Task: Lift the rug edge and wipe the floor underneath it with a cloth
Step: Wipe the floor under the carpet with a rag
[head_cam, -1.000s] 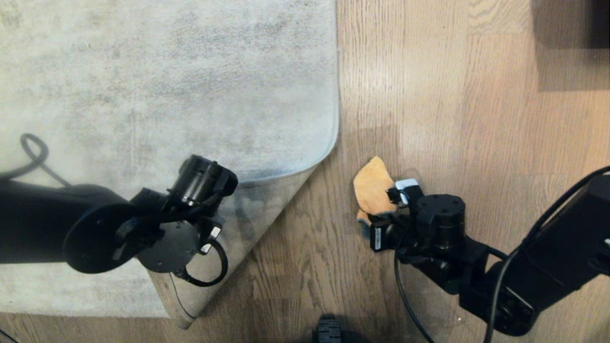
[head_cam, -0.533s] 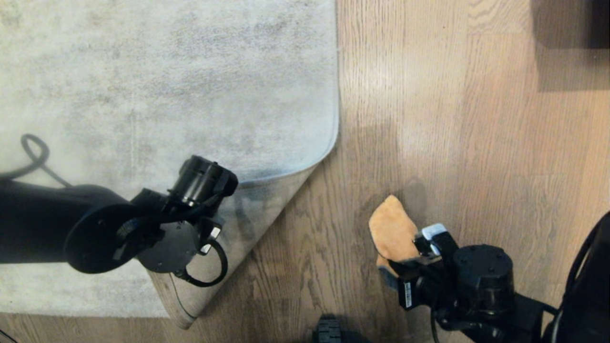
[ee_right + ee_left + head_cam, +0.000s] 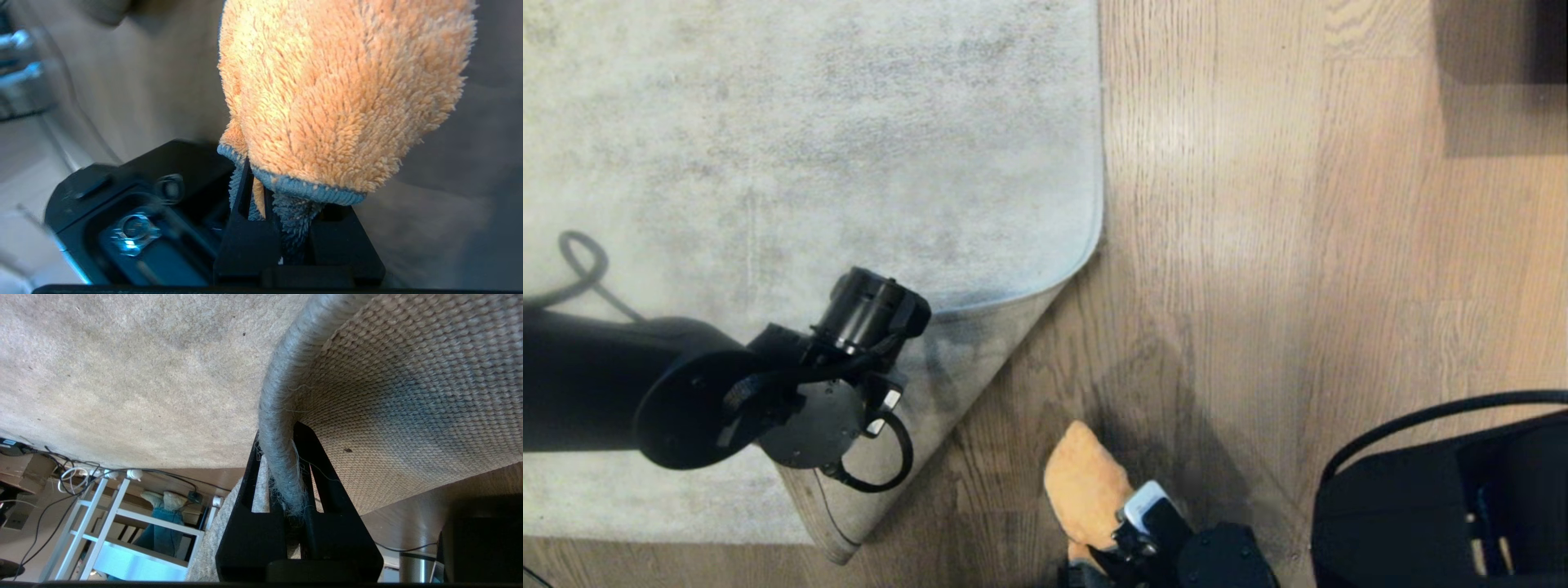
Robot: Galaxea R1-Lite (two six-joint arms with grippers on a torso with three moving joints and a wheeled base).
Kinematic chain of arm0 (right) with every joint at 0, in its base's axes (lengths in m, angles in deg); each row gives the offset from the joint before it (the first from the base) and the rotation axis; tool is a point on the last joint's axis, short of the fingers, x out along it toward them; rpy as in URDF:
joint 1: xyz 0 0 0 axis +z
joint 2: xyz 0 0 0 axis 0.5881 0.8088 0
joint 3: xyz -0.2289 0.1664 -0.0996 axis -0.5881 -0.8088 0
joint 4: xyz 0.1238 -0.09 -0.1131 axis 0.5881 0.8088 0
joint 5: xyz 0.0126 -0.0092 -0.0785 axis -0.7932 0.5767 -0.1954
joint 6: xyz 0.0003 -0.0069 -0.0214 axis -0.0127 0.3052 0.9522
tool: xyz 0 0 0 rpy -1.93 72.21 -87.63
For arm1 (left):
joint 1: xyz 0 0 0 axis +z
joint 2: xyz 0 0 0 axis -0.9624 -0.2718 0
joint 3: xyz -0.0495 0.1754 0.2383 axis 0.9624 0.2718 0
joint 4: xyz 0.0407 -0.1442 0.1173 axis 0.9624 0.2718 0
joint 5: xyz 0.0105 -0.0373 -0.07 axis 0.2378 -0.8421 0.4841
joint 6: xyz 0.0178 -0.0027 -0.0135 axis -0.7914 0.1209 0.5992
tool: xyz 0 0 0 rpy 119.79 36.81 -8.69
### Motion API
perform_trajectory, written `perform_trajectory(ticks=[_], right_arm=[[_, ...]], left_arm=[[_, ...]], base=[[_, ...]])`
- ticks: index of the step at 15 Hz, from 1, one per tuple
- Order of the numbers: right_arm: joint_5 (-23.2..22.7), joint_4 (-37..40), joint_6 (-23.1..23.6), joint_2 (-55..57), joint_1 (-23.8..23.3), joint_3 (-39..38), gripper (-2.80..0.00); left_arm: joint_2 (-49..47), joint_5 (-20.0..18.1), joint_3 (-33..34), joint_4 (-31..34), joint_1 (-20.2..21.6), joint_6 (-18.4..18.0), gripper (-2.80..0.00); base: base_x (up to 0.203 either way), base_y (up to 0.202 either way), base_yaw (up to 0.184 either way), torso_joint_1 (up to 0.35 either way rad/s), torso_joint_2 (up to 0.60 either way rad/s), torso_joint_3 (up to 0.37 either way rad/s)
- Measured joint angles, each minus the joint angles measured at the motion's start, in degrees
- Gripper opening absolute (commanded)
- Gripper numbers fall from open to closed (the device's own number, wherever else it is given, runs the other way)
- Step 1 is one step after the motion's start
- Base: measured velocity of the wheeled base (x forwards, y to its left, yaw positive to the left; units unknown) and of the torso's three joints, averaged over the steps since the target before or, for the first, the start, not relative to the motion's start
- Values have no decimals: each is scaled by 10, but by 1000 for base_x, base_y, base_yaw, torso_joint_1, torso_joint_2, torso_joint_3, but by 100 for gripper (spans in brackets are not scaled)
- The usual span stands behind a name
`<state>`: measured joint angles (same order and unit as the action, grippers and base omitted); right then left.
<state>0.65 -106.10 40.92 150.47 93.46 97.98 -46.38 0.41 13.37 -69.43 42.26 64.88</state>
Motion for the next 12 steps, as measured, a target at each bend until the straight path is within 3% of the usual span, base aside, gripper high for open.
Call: perform_trajectory(ticks=[6, 12], right_arm=[[0, 10, 0, 92, 21, 123, -280], [1, 97, 0, 122, 3, 253, -280]], left_arm=[[-1, 0, 3, 0, 0, 0, -280], [-1, 0, 5, 0, 0, 0, -280]], base=[[0, 0, 0, 0, 0, 0], [0, 0, 0, 0, 0, 0]])
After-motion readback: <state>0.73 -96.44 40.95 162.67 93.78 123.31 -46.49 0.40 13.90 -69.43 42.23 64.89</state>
